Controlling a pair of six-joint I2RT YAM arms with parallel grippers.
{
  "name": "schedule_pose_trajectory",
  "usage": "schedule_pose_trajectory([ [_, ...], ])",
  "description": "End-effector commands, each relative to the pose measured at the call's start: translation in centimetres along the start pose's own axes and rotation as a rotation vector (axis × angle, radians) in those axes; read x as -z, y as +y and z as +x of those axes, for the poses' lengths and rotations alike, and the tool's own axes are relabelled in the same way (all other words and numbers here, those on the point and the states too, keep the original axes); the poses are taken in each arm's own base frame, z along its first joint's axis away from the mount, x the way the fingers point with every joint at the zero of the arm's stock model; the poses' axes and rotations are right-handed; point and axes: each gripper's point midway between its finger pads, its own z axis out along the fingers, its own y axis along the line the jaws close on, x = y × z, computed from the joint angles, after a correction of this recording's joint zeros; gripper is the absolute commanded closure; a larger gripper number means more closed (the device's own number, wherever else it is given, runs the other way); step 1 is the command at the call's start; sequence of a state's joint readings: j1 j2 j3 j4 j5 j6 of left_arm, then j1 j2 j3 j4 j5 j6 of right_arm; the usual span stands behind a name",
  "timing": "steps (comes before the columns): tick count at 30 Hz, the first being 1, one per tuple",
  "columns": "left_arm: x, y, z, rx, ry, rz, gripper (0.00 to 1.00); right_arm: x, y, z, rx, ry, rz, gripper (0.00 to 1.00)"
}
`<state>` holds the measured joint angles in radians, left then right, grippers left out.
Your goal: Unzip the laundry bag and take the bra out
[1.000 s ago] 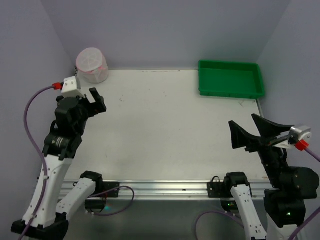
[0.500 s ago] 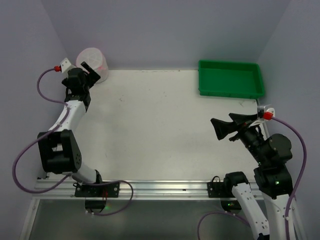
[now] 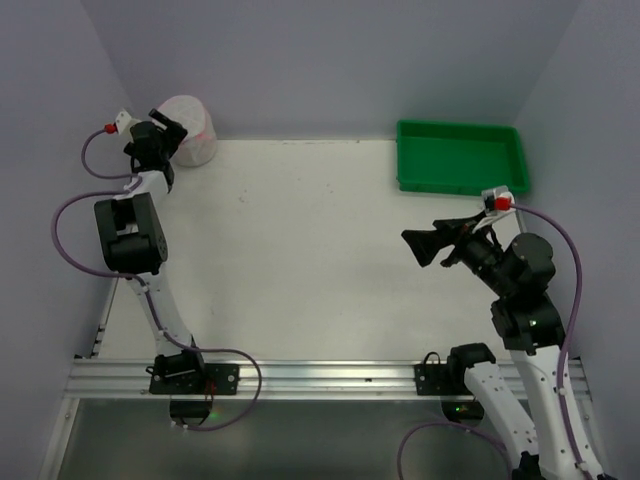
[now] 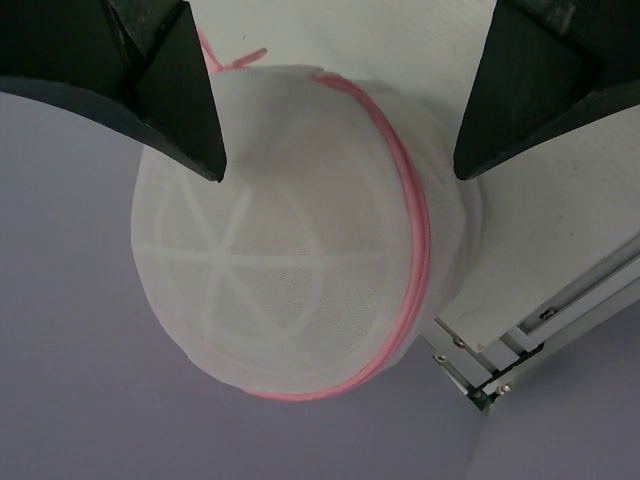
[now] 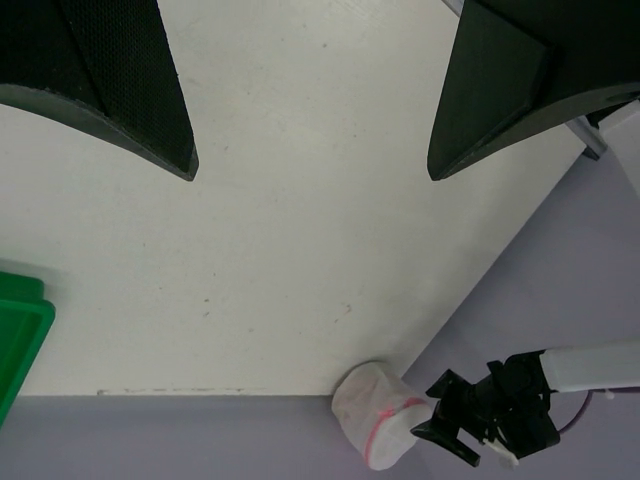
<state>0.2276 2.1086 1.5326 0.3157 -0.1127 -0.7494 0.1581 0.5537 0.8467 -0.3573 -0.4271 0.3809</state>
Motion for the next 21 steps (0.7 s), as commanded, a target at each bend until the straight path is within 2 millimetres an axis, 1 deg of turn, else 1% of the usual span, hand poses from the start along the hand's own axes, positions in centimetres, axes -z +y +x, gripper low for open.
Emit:
schedule_pose_trajectory([
  [1,-2.1,-2.3,-3.0,0.044,-0.105,0.096,0.00,-1.1,0.4,-0.4,-0.006,-0.007,-0.044,0.01],
  [2,-2.6,-2.2,-2.8,0.044,-0.106,0.098,0.01,-1.3,0.3,-0.3,-0.016,-0.003,-0.043,0.01],
  [3,-3.6,-1.9,-2.4,0.047,-0.101,0.099,0.03,-1.5,0.4,-0.4,-0.019,-0.007,-0.050,0.01],
  [4,-4.1,-1.9,-2.2,0.044,-0.098,0.105,0.07,-1.9,0.2,-0.1,-0.029,0.003,-0.053,0.01],
  [5,-4.5,-1.9,-1.8,0.043,-0.089,0.113,0.10,-2.0,0.5,0.1,-0.041,0.013,-0.075,0.01],
  [6,-5.0,-2.1,-1.1,0.041,-0.074,0.135,0.25,-2.1,0.6,0.1,-0.041,0.010,-0.085,0.01],
  [8,-5.2,-2.4,-0.7,0.044,-0.064,0.163,0.50,-2.4,0.7,0.4,-0.053,0.025,-0.095,0.01],
  [9,-4.9,-2.8,-0.3,0.047,-0.058,0.202,0.73,-2.6,0.6,0.3,-0.052,0.022,-0.095,0.01],
  [10,-4.5,-3.2,-0.3,0.049,-0.055,0.224,0.82,-2.7,0.4,0.6,-0.053,0.028,-0.091,0.01],
  [11,-4.0,-3.2,0.5,0.052,-0.036,0.252,0.96,-2.9,0.0,0.7,-0.056,0.029,-0.074,0.01],
  [12,-3.3,-4.0,0.0,0.064,-0.033,0.279,1.00,-2.9,-0.2,0.9,-0.058,0.034,-0.067,0.01],
  [13,-2.8,-4.5,0.2,0.068,-0.016,0.297,1.00,-3.0,-0.3,0.9,-0.060,0.036,-0.062,0.01],
  [14,-2.1,-4.7,1.4,0.071,0.034,0.326,1.00,-3.0,-0.3,1.0,-0.060,0.039,-0.062,0.01],
  [15,-1.0,-6.0,0.9,0.079,0.048,0.368,1.00,-2.9,-0.2,1.1,-0.059,0.044,-0.069,0.01],
  [16,-0.1,-6.8,1.5,0.077,0.074,0.398,1.00,-2.9,-0.1,1.2,-0.059,0.045,-0.072,0.01],
  [17,1.2,-7.2,3.3,0.074,0.139,0.432,1.00,-2.9,-0.1,1.2,-0.054,0.045,-0.075,0.01],
  [18,2.7,-8.9,2.9,0.070,0.154,0.473,1.00,-2.7,0.0,1.3,-0.049,0.042,-0.080,0.01],
  [19,4.1,-10.5,4.3,0.061,0.195,0.511,1.00,-2.6,0.0,1.3,-0.047,0.042,-0.080,0.01],
  [20,5.4,-11.5,5.0,0.051,0.222,0.543,1.00,-2.5,0.0,1.4,-0.043,0.043,-0.079,0.01],
  [21,7.8,-12.7,5.8,0.029,0.267,0.581,1.00,-2.5,0.1,1.4,-0.040,0.042,-0.083,0.01],
])
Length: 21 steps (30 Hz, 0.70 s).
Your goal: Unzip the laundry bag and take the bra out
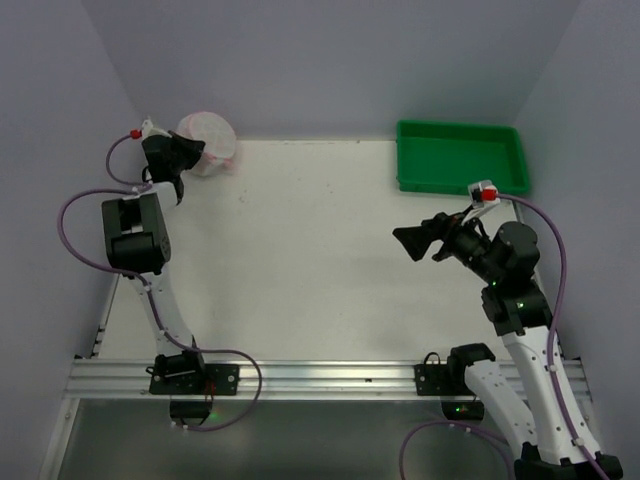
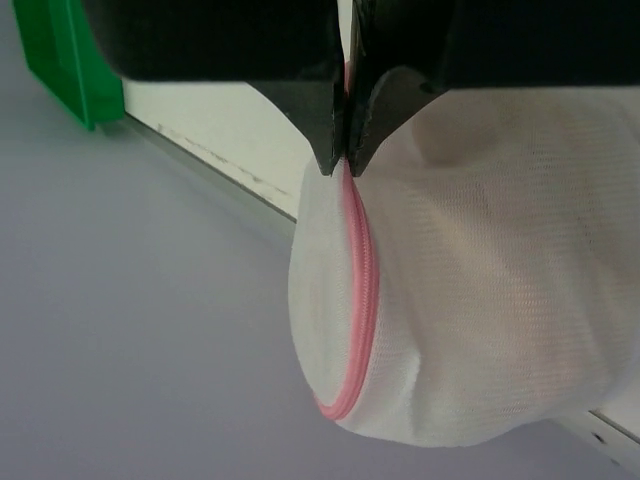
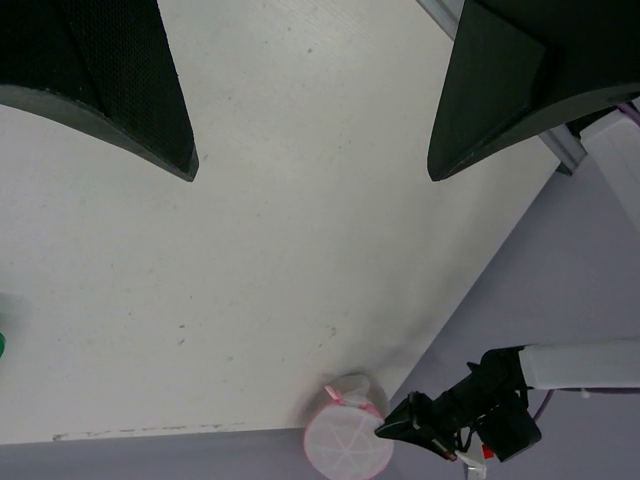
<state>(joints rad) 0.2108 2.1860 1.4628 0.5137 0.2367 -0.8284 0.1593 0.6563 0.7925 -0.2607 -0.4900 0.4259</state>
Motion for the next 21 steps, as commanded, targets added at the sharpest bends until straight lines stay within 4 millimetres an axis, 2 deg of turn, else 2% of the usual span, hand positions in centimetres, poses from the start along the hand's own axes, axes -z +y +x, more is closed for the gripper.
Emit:
schedule_pose_trajectory([
  [1,5.0,-12.9,3.3,-0.072,0.128,0.304,1.00,0.3,1.1,-0.3,0.032,-0.029,-0.053,0.01],
  [2,6.3,-13.1,5.8,-0.077,0.194,0.312,1.00,0.4,1.2,-0.2,0.024,-0.028,-0.058,0.01],
  [3,8.0,-15.5,6.1,-0.101,0.204,0.354,1.00,0.4,1.4,-0.2,0.024,-0.030,-0.065,0.01],
  [4,9.4,-17.7,8.8,-0.117,0.258,0.396,1.00,0.6,1.9,0.2,0.025,-0.027,-0.095,0.01],
  [5,10.7,-17.3,11.0,-0.121,0.312,0.387,1.00,0.8,2.1,0.2,0.022,-0.038,-0.109,0.01],
  [6,12.4,-19.0,11.3,-0.142,0.318,0.425,1.00,0.9,2.5,-0.1,0.027,-0.055,-0.127,0.01],
  [7,13.8,-20.2,13.5,-0.150,0.364,0.456,1.00,1.1,2.9,-0.1,0.015,-0.063,-0.143,0.01],
  [9,16.7,-20.8,15.9,-0.142,0.436,0.491,1.00,1.2,3.2,-0.2,0.016,-0.077,-0.159,0.01],
  [10,18.2,-21.9,17.8,-0.142,0.479,0.521,1.00,1.1,3.3,-0.1,0.014,-0.074,-0.161,0.01],
  [11,19.4,-21.5,19.4,-0.139,0.514,0.528,1.00,0.9,3.0,0.0,0.015,-0.074,-0.145,0.01],
  [12,21.0,-22.5,20.1,-0.137,0.538,0.566,1.00,0.8,2.8,0.2,0.014,-0.070,-0.136,0.01],
  [13,22.7,-23.3,22.0,-0.141,0.585,0.598,1.00,0.5,2.7,0.6,0.018,-0.057,-0.133,0.01],
  [16,26.3,-23.0,25.1,-0.121,0.668,0.621,1.00,-0.5,2.1,2.0,0.013,-0.029,-0.104,0.02],
  [17,27.5,-22.1,25.6,-0.109,0.670,0.616,1.00,-0.8,2.1,2.5,0.010,-0.020,-0.098,0.03],
  [19,28.5,-20.9,26.1,-0.064,0.677,0.577,1.00,-2.0,2.0,3.9,0.008,0.009,-0.070,0.07],
  [20,29.0,-19.3,26.8,-0.053,0.689,0.538,1.00,-2.5,2.0,4.6,0.008,0.021,-0.060,0.09],
  [21,29.2,-19.2,26.3,-0.043,0.659,0.525,1.00,-3.3,1.8,5.5,0.007,0.043,-0.044,0.11],
])
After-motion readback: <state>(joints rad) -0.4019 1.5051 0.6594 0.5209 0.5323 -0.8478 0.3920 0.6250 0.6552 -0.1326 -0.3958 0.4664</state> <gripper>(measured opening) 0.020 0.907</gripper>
